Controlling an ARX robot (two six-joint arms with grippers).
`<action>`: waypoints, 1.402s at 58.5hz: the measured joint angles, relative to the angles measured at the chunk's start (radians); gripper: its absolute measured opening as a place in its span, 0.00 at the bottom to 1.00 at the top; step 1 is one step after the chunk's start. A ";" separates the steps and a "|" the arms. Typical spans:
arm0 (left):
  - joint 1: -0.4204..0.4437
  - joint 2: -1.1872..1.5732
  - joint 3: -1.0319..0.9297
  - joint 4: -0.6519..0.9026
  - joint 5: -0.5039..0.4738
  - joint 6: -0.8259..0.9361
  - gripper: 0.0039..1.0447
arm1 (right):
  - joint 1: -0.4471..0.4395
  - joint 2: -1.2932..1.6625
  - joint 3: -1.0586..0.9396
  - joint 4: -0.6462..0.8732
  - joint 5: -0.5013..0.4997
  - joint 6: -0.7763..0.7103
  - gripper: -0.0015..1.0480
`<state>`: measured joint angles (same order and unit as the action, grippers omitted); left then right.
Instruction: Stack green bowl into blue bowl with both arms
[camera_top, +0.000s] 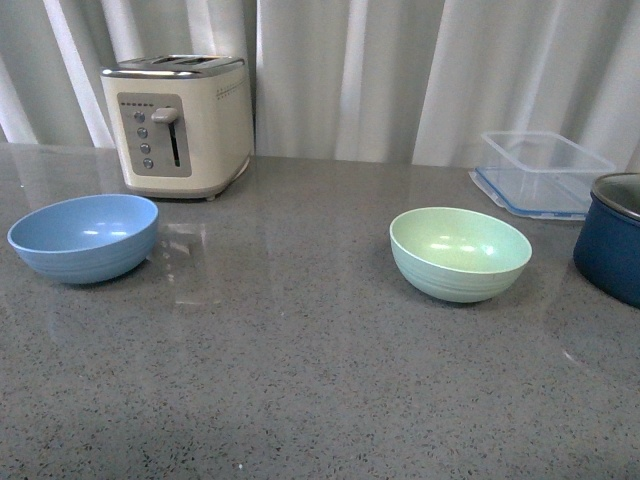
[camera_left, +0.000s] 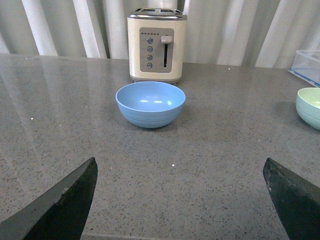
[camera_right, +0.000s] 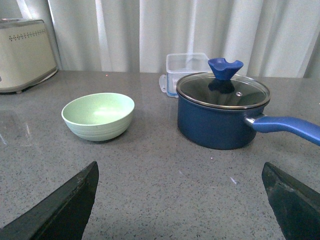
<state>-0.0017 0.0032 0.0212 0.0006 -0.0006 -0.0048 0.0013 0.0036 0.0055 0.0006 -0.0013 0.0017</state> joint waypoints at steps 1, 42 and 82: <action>0.000 0.000 0.000 0.000 0.000 0.000 0.94 | 0.000 0.000 0.000 0.000 0.000 0.000 0.90; -0.058 0.269 0.141 -0.067 -0.183 -0.051 0.94 | 0.000 0.000 0.000 0.000 0.000 0.000 0.90; 0.095 1.190 0.961 -0.124 -0.047 -0.272 0.94 | 0.000 0.000 0.000 0.000 0.000 0.000 0.90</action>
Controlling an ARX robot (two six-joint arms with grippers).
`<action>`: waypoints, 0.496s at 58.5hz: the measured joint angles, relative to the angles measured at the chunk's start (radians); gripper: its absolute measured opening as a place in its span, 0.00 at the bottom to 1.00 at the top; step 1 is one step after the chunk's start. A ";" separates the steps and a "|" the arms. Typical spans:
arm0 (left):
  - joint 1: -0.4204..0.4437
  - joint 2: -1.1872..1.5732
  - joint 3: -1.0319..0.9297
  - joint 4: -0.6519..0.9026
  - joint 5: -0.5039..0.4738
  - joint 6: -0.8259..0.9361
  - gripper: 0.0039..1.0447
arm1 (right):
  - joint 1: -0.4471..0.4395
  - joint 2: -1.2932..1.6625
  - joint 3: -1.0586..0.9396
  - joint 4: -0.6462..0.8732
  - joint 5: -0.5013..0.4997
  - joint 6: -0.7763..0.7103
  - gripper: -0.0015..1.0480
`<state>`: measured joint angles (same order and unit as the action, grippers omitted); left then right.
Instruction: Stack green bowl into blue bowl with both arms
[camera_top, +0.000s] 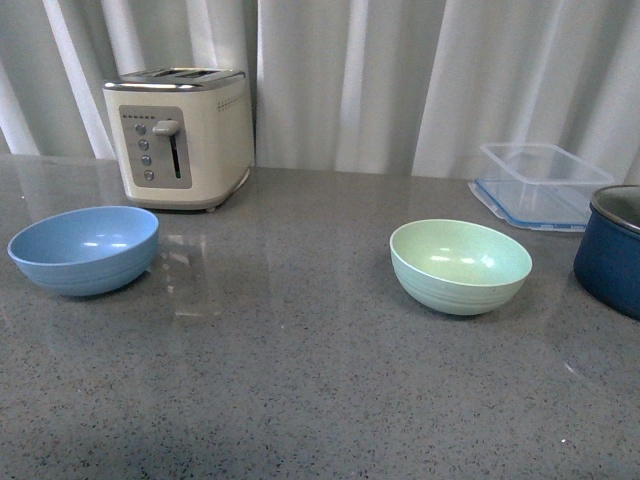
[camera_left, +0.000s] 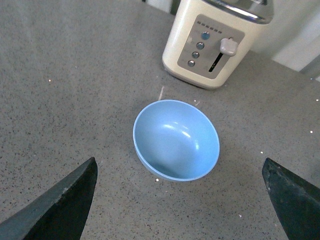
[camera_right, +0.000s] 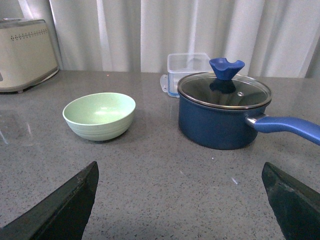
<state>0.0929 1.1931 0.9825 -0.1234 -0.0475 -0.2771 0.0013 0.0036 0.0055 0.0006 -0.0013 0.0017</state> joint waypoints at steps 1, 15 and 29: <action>0.001 0.019 0.023 -0.012 -0.004 -0.007 0.94 | 0.000 0.000 0.000 0.000 -0.001 0.000 0.90; 0.012 0.243 0.247 -0.167 0.000 -0.066 0.94 | 0.000 0.000 0.000 0.000 0.000 0.000 0.90; 0.017 0.412 0.322 -0.191 -0.010 -0.077 0.94 | 0.000 0.000 0.000 0.000 0.000 0.000 0.90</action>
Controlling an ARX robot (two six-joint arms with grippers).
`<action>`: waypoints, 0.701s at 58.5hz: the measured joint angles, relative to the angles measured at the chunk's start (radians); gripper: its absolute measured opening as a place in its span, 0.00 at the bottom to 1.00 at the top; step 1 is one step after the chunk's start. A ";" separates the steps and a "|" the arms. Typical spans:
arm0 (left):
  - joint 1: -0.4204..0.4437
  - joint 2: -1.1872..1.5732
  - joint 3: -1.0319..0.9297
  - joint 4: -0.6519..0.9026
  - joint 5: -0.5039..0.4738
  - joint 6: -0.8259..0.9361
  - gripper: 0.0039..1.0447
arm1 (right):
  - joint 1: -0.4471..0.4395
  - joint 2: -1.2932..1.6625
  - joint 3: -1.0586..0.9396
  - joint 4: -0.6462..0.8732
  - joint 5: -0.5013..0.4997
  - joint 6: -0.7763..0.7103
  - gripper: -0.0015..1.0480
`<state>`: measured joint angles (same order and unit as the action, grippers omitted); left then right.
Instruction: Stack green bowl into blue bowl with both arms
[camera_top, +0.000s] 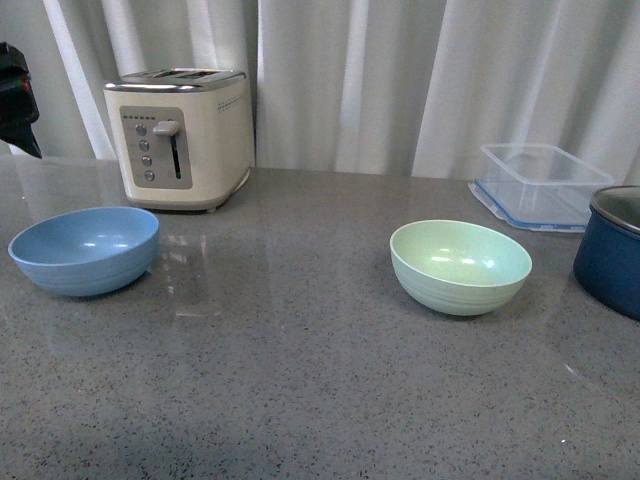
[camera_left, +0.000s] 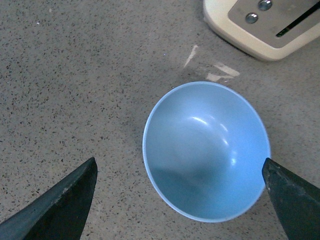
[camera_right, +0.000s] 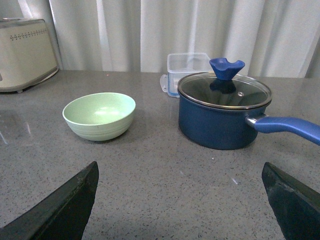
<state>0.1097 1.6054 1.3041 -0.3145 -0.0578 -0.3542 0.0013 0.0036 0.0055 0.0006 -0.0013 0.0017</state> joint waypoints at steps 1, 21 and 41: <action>0.000 0.008 0.003 0.000 -0.002 0.000 0.94 | 0.000 0.000 0.000 0.000 0.000 0.000 0.90; -0.002 0.155 0.046 -0.007 -0.010 -0.016 0.94 | 0.000 0.000 0.000 0.000 0.000 0.000 0.90; -0.014 0.235 0.071 0.001 -0.027 -0.017 0.81 | 0.000 0.000 0.000 0.000 0.000 0.000 0.90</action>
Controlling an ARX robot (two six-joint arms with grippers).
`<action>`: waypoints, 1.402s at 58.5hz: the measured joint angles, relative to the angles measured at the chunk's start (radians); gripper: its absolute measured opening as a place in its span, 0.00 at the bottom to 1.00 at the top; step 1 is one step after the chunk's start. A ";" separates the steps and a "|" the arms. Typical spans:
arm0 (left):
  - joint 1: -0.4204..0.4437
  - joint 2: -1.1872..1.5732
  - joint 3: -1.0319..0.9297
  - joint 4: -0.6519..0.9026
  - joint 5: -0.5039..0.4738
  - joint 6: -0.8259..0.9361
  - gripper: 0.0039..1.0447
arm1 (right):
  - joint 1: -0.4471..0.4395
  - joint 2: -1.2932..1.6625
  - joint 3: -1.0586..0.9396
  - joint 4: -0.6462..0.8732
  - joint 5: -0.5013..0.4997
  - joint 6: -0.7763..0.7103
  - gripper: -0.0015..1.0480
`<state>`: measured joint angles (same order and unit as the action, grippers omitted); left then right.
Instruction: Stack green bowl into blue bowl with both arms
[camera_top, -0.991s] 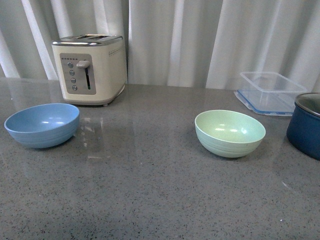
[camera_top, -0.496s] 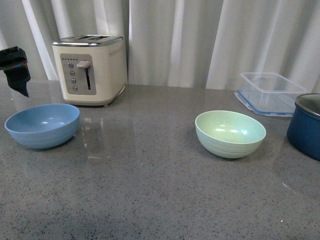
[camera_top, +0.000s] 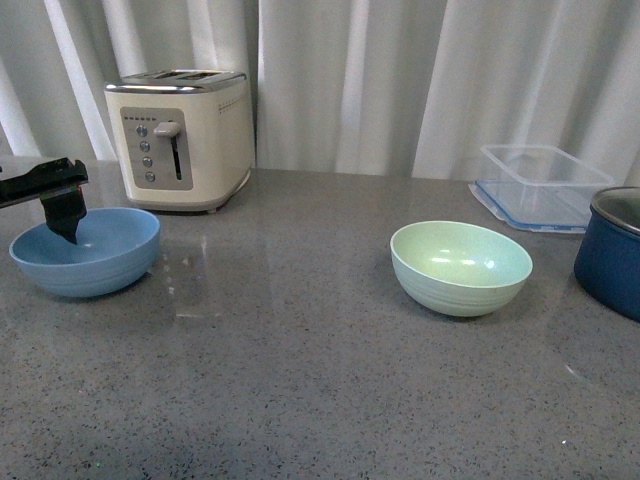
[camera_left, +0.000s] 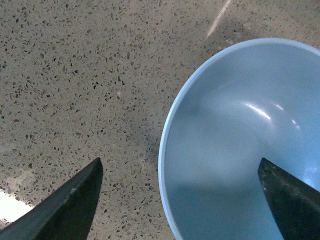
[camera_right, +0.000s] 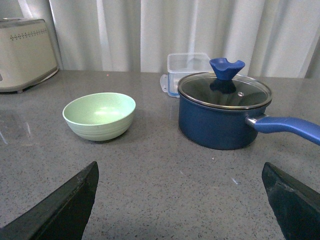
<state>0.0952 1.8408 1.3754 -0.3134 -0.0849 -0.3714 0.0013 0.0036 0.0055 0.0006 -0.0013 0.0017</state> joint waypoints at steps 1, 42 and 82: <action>0.000 0.005 0.002 0.000 0.002 0.000 0.78 | 0.000 0.000 0.000 0.000 0.000 0.000 0.90; -0.011 -0.006 0.005 -0.016 0.039 -0.015 0.03 | 0.000 0.000 0.000 0.000 0.000 0.000 0.90; -0.275 0.044 0.159 -0.042 0.064 -0.063 0.03 | 0.000 0.000 0.000 0.000 0.000 0.000 0.90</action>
<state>-0.1795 1.8847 1.5345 -0.3553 -0.0212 -0.4339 0.0013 0.0036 0.0055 0.0006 -0.0013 0.0017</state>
